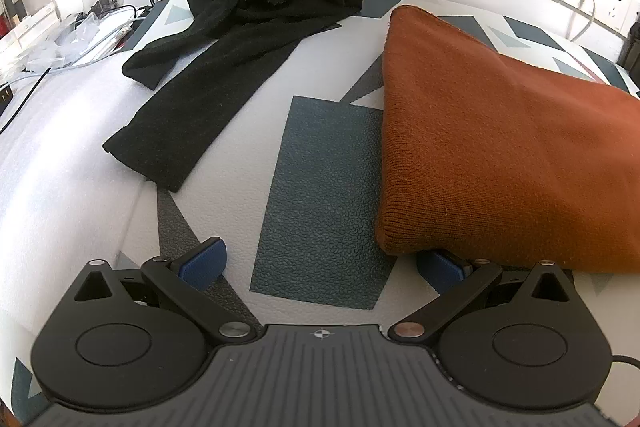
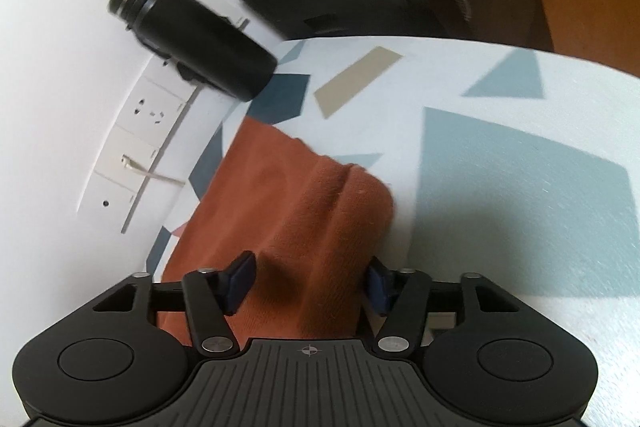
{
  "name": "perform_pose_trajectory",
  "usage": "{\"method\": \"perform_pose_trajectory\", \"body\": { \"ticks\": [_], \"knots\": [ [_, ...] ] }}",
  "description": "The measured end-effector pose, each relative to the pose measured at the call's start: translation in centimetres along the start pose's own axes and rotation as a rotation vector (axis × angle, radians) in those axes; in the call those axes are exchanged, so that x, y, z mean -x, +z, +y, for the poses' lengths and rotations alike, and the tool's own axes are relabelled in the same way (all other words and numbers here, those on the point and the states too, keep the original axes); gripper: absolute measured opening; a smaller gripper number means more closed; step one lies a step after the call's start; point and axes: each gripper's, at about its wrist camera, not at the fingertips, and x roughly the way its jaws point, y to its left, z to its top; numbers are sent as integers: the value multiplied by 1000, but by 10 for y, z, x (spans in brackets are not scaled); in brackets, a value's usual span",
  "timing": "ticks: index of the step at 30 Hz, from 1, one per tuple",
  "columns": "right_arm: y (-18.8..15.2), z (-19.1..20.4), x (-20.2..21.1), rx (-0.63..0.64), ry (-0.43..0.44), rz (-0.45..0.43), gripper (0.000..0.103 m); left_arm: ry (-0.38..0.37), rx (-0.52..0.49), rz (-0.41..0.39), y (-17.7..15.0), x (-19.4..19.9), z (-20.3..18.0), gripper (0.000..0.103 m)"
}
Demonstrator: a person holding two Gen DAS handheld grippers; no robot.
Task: Fold clothes
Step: 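Grasp the sweater's folded corner with the right tool and lift it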
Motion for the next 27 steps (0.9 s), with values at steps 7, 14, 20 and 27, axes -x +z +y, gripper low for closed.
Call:
{"method": "perform_pose_trajectory", "body": {
  "ticks": [7,14,20,27],
  "knots": [
    [1,20,-13,72,-27,-22,78,1,-5,-8,-1,0,0,103],
    [3,19,-15,57,-11,-17,78,-7,-13,-22,-2,0,0,103],
    [5,17,-19,49,-10,-24,76,-12,-19,-16,1,-1,1,103],
    [17,2,-14,-23,-16,-10,23,-13,-14,6,5,-2,1,103]
  ]
}}
